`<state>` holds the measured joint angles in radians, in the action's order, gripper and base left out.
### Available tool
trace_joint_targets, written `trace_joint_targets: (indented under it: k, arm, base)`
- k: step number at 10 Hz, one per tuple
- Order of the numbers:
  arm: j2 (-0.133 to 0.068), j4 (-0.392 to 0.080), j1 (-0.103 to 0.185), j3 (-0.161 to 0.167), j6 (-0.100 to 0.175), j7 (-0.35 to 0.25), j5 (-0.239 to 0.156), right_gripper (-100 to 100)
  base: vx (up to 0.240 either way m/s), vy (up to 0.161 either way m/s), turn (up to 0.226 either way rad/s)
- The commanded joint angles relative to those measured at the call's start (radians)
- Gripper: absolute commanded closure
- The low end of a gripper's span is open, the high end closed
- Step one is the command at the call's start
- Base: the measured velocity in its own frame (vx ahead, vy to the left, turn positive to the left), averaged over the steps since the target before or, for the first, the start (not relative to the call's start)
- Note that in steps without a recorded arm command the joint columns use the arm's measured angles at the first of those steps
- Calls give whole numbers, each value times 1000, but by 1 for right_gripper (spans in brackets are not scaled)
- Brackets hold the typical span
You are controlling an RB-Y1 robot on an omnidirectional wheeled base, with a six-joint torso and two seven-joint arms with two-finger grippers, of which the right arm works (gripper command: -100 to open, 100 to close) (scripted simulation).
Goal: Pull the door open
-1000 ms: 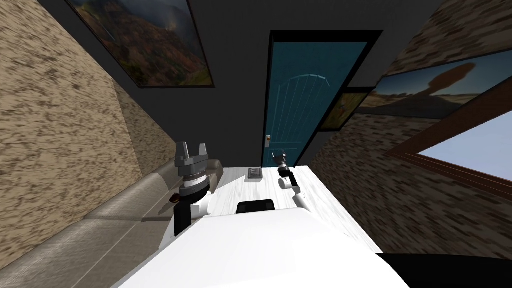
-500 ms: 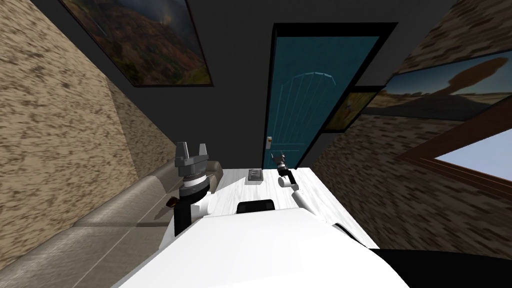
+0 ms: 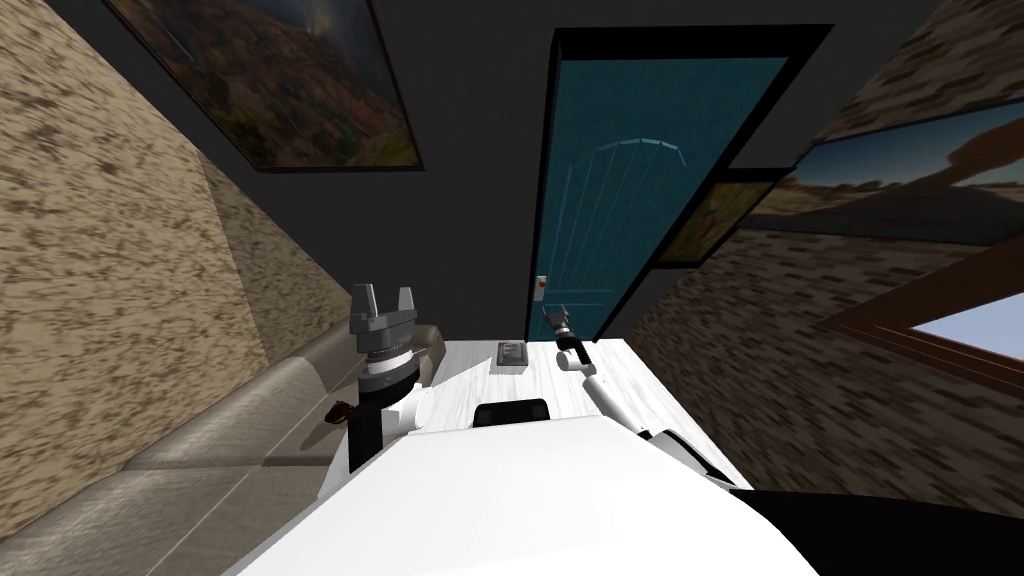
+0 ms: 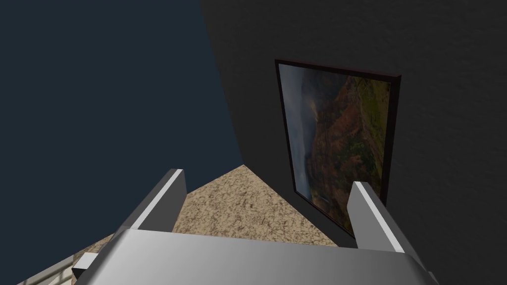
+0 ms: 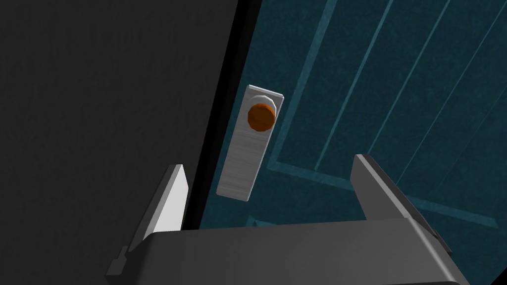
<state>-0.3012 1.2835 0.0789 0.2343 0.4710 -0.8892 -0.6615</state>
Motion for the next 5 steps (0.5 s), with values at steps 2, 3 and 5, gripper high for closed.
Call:
trace_joint_targets:
  k: [2,3,5]
  arm:
    - [-13,-58,32,13,-2,-59,-39,-100]
    - [-19,-81,45,18,-2,-81,-54,-100]
    - [-29,-123,69,27,-2,-121,-81,-100]
  base:
    - [94,5,11]
    - [102,6,12]
    - [94,-7,11]
